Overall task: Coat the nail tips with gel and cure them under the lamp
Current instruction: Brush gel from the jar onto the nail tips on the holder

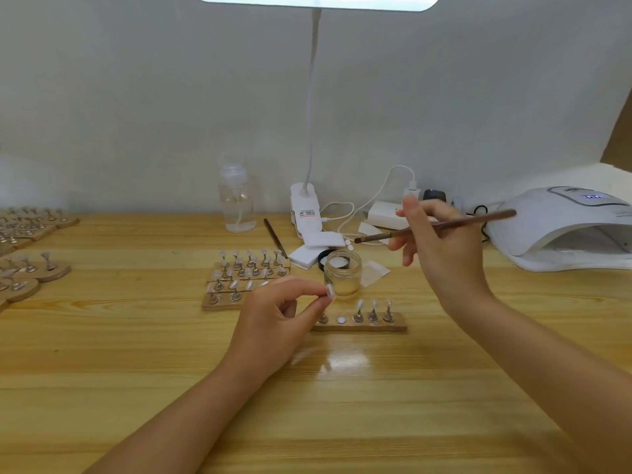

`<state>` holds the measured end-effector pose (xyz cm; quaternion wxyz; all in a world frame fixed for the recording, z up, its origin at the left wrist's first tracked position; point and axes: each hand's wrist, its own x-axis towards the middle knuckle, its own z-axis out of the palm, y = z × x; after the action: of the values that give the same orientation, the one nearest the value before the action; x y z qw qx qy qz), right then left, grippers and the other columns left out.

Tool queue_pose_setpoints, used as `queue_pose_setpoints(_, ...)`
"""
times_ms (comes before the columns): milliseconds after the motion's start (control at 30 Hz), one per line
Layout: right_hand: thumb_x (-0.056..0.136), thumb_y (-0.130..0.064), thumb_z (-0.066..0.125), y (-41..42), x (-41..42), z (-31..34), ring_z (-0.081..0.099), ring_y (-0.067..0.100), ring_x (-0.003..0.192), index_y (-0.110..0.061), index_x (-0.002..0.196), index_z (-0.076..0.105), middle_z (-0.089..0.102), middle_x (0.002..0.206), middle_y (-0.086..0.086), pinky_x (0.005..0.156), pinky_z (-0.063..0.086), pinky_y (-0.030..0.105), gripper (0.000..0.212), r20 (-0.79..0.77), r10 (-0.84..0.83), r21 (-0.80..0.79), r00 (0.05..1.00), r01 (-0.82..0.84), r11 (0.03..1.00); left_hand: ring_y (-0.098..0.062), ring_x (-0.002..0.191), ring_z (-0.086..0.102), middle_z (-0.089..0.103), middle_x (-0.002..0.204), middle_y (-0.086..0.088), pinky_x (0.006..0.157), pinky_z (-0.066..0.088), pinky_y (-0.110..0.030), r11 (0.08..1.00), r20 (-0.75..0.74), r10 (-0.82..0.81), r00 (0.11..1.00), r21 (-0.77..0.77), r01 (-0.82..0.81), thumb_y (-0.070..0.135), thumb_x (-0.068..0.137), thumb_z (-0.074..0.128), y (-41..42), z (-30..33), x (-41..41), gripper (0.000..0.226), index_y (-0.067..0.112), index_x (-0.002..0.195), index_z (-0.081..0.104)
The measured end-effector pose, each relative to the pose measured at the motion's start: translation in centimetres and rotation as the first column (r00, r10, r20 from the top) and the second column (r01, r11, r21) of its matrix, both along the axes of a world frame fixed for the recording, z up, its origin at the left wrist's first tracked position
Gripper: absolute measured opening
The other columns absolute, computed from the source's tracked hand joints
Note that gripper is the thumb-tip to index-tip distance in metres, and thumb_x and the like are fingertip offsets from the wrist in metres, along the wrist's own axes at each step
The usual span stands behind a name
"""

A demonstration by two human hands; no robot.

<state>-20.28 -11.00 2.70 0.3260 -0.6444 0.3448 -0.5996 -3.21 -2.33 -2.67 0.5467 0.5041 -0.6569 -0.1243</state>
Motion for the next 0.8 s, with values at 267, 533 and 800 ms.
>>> queue_pose_setpoints(267,0.090,-0.040,0.049,3.2,0.1,-3.4,0.065,0.003,0.071,-0.028,0.087,0.065,0.069,0.073,-0.007,0.068,0.047,0.010,0.020,-0.050,0.085,-0.170,0.995,-0.092,0.981,-0.003,0.044,0.033,0.068,0.079,0.012,0.048,0.028,-0.007,1.000,-0.011,0.029,1.000,-0.006,-0.029,0.007,0.075,0.070,0.0,0.0,-0.1,0.024,0.029,0.082,0.070)
queue_pose_setpoints(533,0.091,-0.027,0.034,3.8,0.8,-4.6,0.060,0.005,0.064,-0.019,0.070,0.061,0.062,0.065,-0.002,0.061,0.048,0.016,0.036,-0.136,0.139,-0.309,0.981,-0.175,0.935,-0.003,0.040,0.032,0.065,0.078,0.014,0.046,0.029,-0.008,0.997,-0.019,0.070,0.997,-0.014,-0.070,0.004,0.075,0.070,-0.1,0.0,-0.1,0.033,0.037,0.080,0.067)
queue_pose_setpoints(800,0.098,-0.038,0.026,3.7,0.9,-5.3,0.060,0.014,0.068,-0.005,0.072,0.066,0.063,0.069,0.001,0.064,0.048,0.033,0.057,-0.243,0.041,-0.449,0.969,-0.150,0.881,-0.004,0.039,0.031,0.064,0.077,0.014,0.044,0.029,-0.011,0.997,-0.043,0.076,0.996,0.010,-0.076,0.003,0.075,0.070,0.0,0.1,-0.2,0.034,0.037,0.078,0.067)
